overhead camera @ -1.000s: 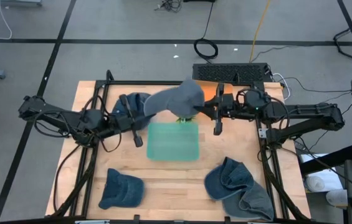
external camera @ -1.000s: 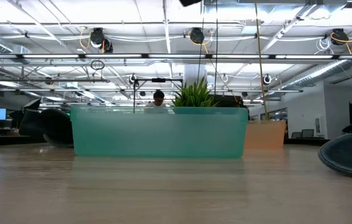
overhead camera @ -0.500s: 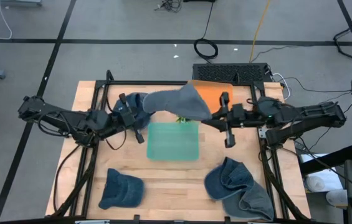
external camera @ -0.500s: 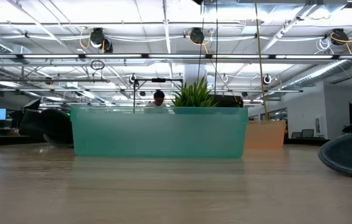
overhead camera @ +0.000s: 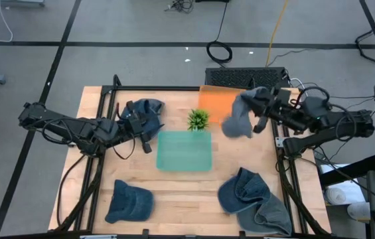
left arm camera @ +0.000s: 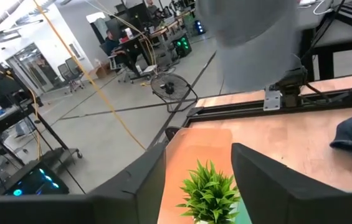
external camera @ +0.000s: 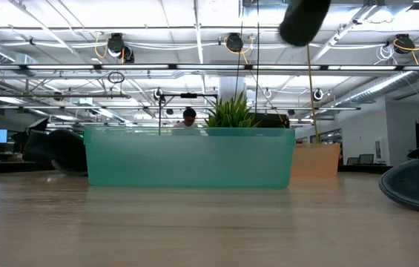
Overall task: Pick & Place hat
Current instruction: Put the middle gray cap into the orange bin
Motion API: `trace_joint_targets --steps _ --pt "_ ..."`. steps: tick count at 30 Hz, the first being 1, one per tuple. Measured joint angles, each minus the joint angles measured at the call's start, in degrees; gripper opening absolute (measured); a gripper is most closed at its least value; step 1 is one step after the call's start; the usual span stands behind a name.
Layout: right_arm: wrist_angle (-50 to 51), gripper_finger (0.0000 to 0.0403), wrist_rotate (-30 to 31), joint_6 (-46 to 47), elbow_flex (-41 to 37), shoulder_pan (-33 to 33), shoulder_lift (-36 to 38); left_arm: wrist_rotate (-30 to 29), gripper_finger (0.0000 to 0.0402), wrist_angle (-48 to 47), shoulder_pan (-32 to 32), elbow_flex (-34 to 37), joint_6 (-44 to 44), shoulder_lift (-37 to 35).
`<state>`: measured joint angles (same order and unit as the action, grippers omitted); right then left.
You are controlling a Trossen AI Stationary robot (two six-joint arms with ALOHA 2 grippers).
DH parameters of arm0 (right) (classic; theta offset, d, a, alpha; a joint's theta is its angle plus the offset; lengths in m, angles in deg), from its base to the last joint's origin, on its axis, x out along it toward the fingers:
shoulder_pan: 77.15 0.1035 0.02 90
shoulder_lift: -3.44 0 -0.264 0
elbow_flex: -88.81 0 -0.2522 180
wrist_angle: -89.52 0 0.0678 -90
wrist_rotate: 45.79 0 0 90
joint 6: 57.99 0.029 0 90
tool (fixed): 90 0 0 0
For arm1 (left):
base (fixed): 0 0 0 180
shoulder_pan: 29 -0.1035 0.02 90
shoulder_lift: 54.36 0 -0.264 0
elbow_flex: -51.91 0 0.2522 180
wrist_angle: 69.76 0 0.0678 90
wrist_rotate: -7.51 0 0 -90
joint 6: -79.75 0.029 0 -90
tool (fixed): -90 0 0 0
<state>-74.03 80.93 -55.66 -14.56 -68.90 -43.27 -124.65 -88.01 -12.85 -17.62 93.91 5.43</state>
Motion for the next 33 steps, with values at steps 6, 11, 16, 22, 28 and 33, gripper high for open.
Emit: trace_joint_targets --steps 6,11,16,22,28,33 --pt "1.03 0.0010 6.42 -2.76 0.02 -0.04 0.67 0.09 0.0208 0.05 0.00 0.00 -0.14 0.00" --pt "2.09 0.0010 6.94 -3.56 0.02 -1.24 0.54 0.14 0.0203 0.11 0.00 0.00 -0.14 0.00" --pt "3.43 0.0010 6.97 -3.48 0.02 -2.85 0.38 0.16 0.0194 0.09 0.00 0.00 -0.14 0.00" --pt "4.40 0.0010 11.85 -9.01 0.02 -4.93 -1.17 0.22 0.0193 0.07 0.00 0.00 -1.25 0.00" --pt "4.42 0.0010 22.47 -21.24 0.04 -5.33 -4.32 0.22 0.0209 0.22 0.00 0.00 -0.99 0.02" --pt "4.43 0.0010 27.37 -27.01 0.04 -5.95 -6.39 0.22 0.0219 0.37 0.00 0.00 -0.56 0.02"
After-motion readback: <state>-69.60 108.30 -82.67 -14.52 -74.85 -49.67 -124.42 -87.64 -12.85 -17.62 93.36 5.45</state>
